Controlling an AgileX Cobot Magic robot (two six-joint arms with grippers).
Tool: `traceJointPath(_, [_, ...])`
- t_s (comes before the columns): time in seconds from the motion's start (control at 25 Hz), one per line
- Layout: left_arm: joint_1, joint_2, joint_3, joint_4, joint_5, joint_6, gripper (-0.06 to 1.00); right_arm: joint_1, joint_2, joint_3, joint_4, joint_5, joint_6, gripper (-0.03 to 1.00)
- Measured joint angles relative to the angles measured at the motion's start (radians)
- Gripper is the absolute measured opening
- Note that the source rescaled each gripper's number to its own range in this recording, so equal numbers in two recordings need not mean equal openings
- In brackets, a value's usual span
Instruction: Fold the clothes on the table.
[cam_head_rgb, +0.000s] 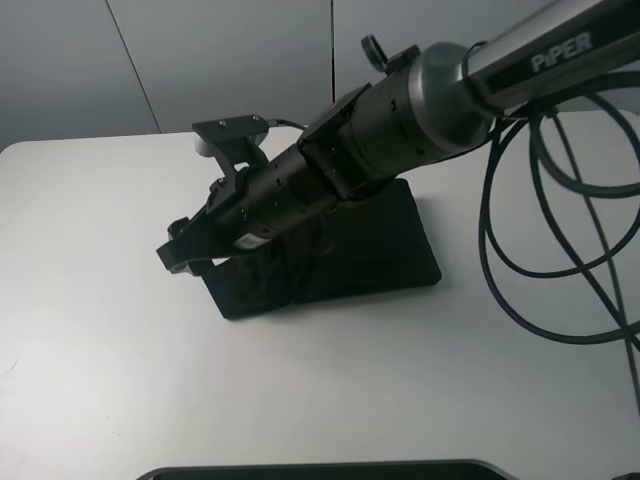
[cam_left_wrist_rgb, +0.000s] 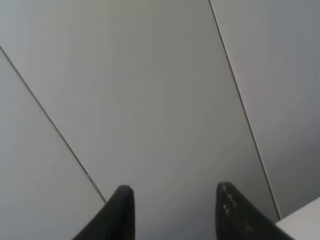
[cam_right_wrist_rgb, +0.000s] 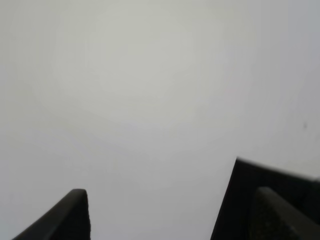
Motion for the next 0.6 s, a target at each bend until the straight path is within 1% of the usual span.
traceJointPath(0.08, [0.0, -0.048, -0.03, 0.01, 0.082, 0.0, 0.5, -0.016, -0.121, 0.0, -0.104, -0.025, -0.003, 0.84])
traceJointPath(0.16, [0.0, -0.095, -0.054, 0.031, 0.188, 0.0, 0.51, -0.045, -0.246, 0.0, -0.232, -0.042, -0.004, 0.84])
traceJointPath(0.2, [0.0, -0.12, -0.062, 0.041, 0.236, 0.0, 0.54, -0.06, -0.316, 0.0, -0.321, -0.048, -0.004, 0.84])
traceJointPath(0.24, [0.0, -0.145, -0.071, 0.05, 0.297, 0.0, 0.59, -0.08, -0.387, 0.0, -0.417, -0.051, -0.002, 0.84])
traceJointPath(0.28, [0.0, -0.166, -0.074, 0.06, 0.355, 0.0, 0.66, -0.102, -0.446, 0.0, -0.501, -0.056, 0.012, 0.84])
traceJointPath(0.36, [0.0, -0.213, -0.076, 0.088, 0.452, -0.023, 0.79, -0.142, -0.591, 0.0, -0.706, -0.06, 0.062, 0.84])
traceJointPath(0.44, [0.0, -0.252, -0.076, 0.119, 0.541, -0.081, 0.92, -0.175, -0.728, 0.0, -0.928, -0.056, 0.165, 0.84])
traceJointPath(0.48, [0.0, -0.27, -0.076, 0.128, 0.575, -0.102, 0.96, -0.183, -0.8, 0.0, -1.073, -0.045, 0.234, 0.84])
traceJointPath(0.52, [0.0, -0.287, -0.076, 0.141, 0.608, -0.124, 0.98, -0.185, -0.868, -0.002, -1.247, -0.016, 0.333, 0.84])
traceJointPath(0.56, [0.0, -0.299, -0.076, 0.155, 0.624, -0.138, 0.99, -0.185, -0.921, -0.01, -1.442, 0.035, 0.447, 0.83])
traceJointPath(0.6, [0.0, -0.31, -0.076, 0.168, 0.636, -0.146, 0.99, -0.185, -0.978, -0.024, -1.61, 0.131, 0.54, 0.83])
